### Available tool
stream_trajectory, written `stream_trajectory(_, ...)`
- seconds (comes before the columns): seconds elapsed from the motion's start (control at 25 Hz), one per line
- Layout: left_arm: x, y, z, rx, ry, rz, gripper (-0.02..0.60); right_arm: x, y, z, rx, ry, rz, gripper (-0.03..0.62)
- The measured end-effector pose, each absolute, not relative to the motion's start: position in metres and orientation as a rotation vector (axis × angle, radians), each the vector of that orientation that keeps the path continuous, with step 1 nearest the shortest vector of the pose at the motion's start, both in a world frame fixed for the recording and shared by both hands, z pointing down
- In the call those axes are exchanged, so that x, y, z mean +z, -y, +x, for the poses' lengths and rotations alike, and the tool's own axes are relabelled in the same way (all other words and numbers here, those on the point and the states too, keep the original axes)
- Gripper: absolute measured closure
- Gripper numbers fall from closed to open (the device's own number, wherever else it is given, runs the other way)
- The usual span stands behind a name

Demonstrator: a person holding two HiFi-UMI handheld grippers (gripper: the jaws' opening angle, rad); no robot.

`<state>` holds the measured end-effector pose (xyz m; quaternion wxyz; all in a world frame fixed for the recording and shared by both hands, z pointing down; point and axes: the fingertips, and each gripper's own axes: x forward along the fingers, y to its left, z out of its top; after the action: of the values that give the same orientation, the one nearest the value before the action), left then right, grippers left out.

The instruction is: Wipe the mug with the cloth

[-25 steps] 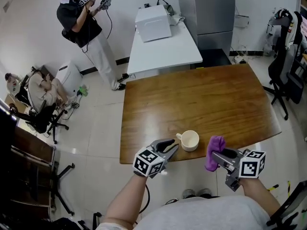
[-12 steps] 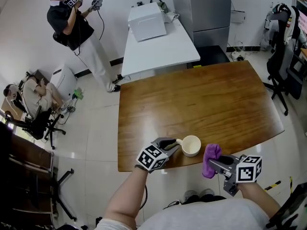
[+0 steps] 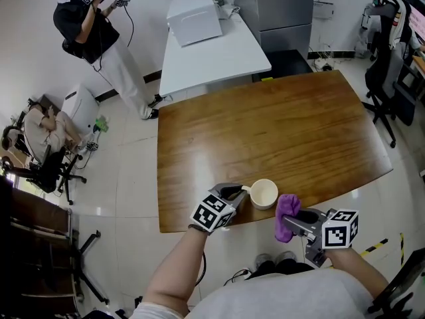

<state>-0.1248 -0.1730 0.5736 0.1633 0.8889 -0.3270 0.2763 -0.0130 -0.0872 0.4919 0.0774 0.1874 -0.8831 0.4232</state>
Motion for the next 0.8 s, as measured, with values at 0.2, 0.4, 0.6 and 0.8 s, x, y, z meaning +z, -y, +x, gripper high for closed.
stream_trajectory(0.2, 0.576, 0.171, -0.123, 0.785, 1.041, 2.502, 0.551, 0.497, 0.075, -0.024, 1.281, 2.646, 0.492, 0.49)
stream_trajectory(0.4, 0.576, 0.167, -0.123, 0.77, 1.072, 2.457, 0.549, 0.507, 0.063, -0.055, 1.287, 2.628, 0.365, 0.49)
stream_trajectory(0.6, 0.571, 0.161, -0.118, 0.764, 1.05, 2.431, 0.543, 0.525, 0.058, -0.088, 1.268, 2.589, 0.265, 0.49)
stream_trajectory(0.8, 0.573, 0.153, -0.117, 0.803, 1.026, 2.444, 0.541, 0.54, 0.068, -0.102, 1.325, 2.553, 0.261, 0.49)
